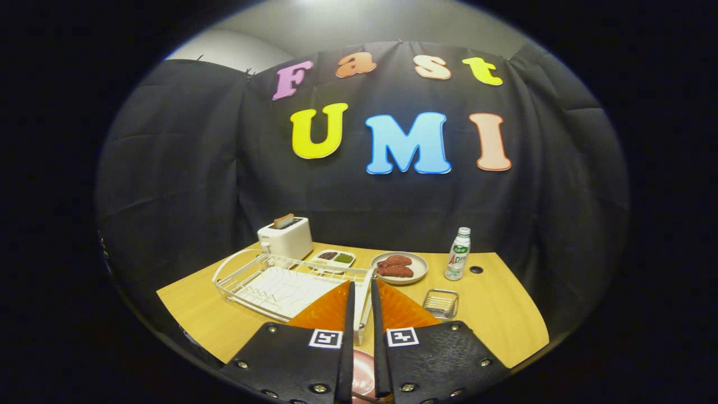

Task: Take the plate from the dish rack, then take the spoon from the basket and place it into the plate.

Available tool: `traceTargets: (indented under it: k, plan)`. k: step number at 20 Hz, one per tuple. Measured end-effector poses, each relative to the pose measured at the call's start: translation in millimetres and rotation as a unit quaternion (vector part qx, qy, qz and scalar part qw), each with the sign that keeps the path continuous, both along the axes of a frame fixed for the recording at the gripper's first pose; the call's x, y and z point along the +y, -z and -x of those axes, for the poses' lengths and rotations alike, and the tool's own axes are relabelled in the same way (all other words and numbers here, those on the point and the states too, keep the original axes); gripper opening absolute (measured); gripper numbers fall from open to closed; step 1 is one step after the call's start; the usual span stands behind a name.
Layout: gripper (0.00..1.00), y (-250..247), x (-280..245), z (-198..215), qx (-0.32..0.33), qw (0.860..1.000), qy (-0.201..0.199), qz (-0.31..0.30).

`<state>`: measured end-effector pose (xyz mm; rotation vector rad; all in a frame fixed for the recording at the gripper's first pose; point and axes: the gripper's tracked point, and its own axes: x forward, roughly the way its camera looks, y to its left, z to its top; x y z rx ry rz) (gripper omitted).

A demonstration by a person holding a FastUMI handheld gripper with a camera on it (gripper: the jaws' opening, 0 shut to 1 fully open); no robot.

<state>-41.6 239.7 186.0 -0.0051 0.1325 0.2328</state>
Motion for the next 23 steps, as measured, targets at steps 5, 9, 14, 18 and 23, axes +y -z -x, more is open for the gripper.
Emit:
traceTargets:
  k: [5,9,14,18,23]
  plan:
    - [0.99,-34,-54,-7,-0.044,0.996,0.076,-0.007]
    - [0.99,-44,-81,-10,-0.053,0.993,0.1,-0.023]
    - [0.99,-49,-111,-10,-0.066,0.991,0.112,-0.006]
    - [0.99,-46,-133,-14,-0.07,0.991,0.116,0.005]
    - [0.99,-35,-154,-22,-0.065,0.991,0.117,0.008]
